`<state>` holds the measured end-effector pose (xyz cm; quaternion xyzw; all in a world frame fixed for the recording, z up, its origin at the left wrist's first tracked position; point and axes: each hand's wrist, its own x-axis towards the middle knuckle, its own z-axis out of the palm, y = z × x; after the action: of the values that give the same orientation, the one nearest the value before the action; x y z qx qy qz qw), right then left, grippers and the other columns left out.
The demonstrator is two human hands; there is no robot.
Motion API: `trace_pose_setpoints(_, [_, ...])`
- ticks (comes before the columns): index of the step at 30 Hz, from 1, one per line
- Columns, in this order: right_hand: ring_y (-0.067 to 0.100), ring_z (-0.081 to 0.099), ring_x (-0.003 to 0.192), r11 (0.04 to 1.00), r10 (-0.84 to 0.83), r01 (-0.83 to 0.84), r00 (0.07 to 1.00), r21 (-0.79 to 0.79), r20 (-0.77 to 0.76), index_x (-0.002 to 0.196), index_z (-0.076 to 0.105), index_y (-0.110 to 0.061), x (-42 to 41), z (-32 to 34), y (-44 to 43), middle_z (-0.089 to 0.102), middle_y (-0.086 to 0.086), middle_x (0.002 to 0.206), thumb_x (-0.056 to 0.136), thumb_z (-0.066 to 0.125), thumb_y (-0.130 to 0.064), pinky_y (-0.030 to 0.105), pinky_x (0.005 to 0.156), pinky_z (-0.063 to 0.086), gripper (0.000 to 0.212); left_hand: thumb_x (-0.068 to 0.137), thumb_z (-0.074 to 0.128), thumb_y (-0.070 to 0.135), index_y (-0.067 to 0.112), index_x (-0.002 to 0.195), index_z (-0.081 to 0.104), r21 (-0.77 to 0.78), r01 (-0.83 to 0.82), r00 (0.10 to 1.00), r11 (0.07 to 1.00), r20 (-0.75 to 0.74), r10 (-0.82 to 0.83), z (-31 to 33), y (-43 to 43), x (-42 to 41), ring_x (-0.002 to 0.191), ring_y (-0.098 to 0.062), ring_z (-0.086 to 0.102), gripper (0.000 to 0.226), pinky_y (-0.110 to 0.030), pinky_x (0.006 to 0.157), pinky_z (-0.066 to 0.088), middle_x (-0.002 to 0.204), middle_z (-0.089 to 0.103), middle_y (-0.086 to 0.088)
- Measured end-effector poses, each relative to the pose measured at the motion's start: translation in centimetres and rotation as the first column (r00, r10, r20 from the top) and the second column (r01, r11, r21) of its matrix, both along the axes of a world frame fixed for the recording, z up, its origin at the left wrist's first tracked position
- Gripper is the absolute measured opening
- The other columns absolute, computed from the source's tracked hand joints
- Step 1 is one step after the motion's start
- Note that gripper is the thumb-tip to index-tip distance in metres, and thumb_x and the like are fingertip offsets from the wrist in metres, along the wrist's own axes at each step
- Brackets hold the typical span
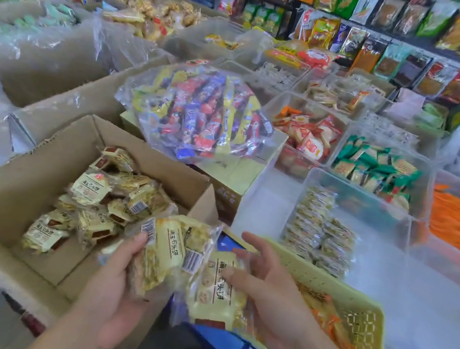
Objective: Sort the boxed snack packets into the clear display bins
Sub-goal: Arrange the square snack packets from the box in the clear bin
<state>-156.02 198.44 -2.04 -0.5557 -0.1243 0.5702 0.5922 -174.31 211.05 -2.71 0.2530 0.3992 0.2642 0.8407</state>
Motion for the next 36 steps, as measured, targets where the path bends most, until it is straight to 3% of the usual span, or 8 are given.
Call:
trace_pose_setpoints(5, [0.027,0.07,0.093,0.997,0.049,-0.045,0.996,0.058,-0.074,0.118,0.067,-0.04,4.0,-0.3,-5.1,0.055,0.005,0.135,0.067,0.072,0.0,0.041,0.073,0.055,0.065,0.08,0.062,0.046,0.025,0.104,0.082,-0.001,-0.097,0.994,0.995,-0.053,0.097,0.2,-4.2,4.8,0.105,-0.031,0.074,0.038,-0.05,0.1,0.048,0.122,0.075,-0.011])
trace_pose_setpoints(13, [0.026,0.061,0.066,0.989,-0.136,0.143,0.977,0.03,-0.161,0.105,0.071,-0.018,8.4,-1.4,-8.0,0.066,0.017,0.108,0.088,0.06,0.005,0.033,0.047,0.048,0.031,0.094,0.06,0.045,0.023,0.105,0.082,0.001,-0.13,0.987,0.991,-0.09,0.13,-0.9,-6.0,10.4,0.091,-0.028,0.078,0.033,-0.048,0.069,0.064,0.119,0.076,-0.01])
trace_pose_setpoints(17, [0.032,0.062,0.101,0.938,-0.347,0.345,0.934,-0.039,-0.088,0.079,0.061,-0.022,11.4,-3.0,-8.8,0.074,-0.001,0.108,0.09,0.053,0.005,0.053,0.086,0.049,0.03,0.087,0.065,0.044,0.029,0.088,0.084,0.059,-0.101,0.99,0.993,-0.091,0.106,-1.1,-5.5,12.7,0.094,-0.026,0.078,0.025,-0.052,0.087,0.059,0.114,0.078,-0.007])
trace_pose_setpoints(19, [0.028,0.061,0.098,0.902,-0.43,0.427,0.9,-0.059,-0.075,0.073,0.065,-0.023,12.9,-3.1,-9.0,0.075,-0.002,0.109,0.092,0.052,0.003,0.048,0.084,0.046,0.035,0.083,0.065,0.045,0.03,0.089,0.084,0.056,-0.059,0.993,0.997,-0.098,0.065,-1.5,-5.3,13.8,0.094,-0.026,0.078,0.026,-0.052,0.089,0.056,0.115,0.078,-0.008])
trace_pose_setpoints(25, [0.01,0.07,0.078,0.902,-0.433,0.428,0.894,-0.061,-0.12,0.095,0.08,-0.01,16.0,-3.7,-10.1,0.074,-0.008,0.115,0.092,0.051,0.003,0.027,0.064,0.055,0.032,0.078,0.073,0.044,0.023,0.115,0.077,-0.028,0.027,0.99,0.999,-0.136,-0.031,-3.4,-5.2,17.6,0.099,-0.03,0.076,0.043,-0.052,0.081,0.062,0.121,0.075,-0.011])
trace_pose_setpoints(28, [0.014,0.073,0.088,0.94,-0.339,0.342,0.932,0.008,-0.127,0.102,0.079,-0.011,16.4,-4.2,-10.5,0.067,-0.013,0.128,0.07,0.068,-0.008,0.027,0.063,0.055,0.034,0.077,0.072,0.045,0.028,0.098,0.083,-0.045,0.099,0.985,0.994,-0.141,-0.104,-4.2,-5.3,20.1,0.098,-0.03,0.077,0.029,-0.052,0.084,0.061,0.119,0.076,-0.01])
trace_pose_setpoints(32, [0.014,0.069,0.096,0.971,-0.212,0.205,0.976,0.124,0.044,0.13,0.067,-0.021,17.4,-4.7,-11.0,0.043,-0.026,0.15,0.054,0.086,-0.017,0.028,0.078,0.055,0.079,0.079,0.073,0.044,0.025,0.108,0.08,-0.091,0.089,0.984,0.992,-0.148,-0.102,-5.1,-4.7,23.0,0.099,-0.03,0.077,0.035,-0.055,0.081,0.061,0.12,0.076,-0.01])
trace_pose_setpoints(36, [0.015,0.069,0.099,1.0,-0.005,0.014,0.847,-0.012,0.532,0.134,0.053,-0.05,19.0,-5.4,-11.0,0.02,-0.035,0.155,0.069,0.091,-0.02,0.031,0.084,0.058,0.082,0.078,0.076,0.042,0.016,0.113,0.078,-0.12,0.164,0.966,0.979,-0.18,-0.184,-6.2,-4.2,25.1,0.1,-0.033,0.076,0.044,-0.051,0.078,0.062,0.12,0.075,-0.015])
